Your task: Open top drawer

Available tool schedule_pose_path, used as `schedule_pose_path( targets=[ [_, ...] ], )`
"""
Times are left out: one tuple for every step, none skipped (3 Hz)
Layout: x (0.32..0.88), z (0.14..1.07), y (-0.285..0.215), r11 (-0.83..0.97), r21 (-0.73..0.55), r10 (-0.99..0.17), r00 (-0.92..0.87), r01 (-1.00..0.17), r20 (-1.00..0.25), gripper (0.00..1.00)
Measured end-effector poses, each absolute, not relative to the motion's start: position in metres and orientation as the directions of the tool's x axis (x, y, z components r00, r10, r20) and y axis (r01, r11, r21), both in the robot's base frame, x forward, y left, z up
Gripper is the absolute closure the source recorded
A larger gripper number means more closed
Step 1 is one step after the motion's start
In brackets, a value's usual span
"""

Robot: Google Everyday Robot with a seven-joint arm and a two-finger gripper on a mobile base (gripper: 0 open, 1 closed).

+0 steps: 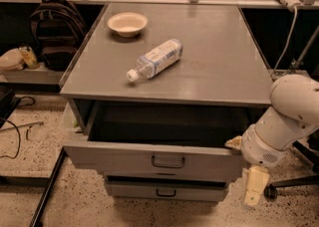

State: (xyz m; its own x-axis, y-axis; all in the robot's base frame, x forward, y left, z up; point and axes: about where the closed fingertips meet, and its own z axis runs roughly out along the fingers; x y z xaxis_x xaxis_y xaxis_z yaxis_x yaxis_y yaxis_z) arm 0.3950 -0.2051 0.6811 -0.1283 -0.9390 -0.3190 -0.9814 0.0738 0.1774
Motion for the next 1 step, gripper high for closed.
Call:
schedule_pose_path(
  targets=[
    [0.3950,0.6811,-0.2051,0.074,0.177,-0.939,-0.128,-0.981,-0.319,0.00]
  ],
)
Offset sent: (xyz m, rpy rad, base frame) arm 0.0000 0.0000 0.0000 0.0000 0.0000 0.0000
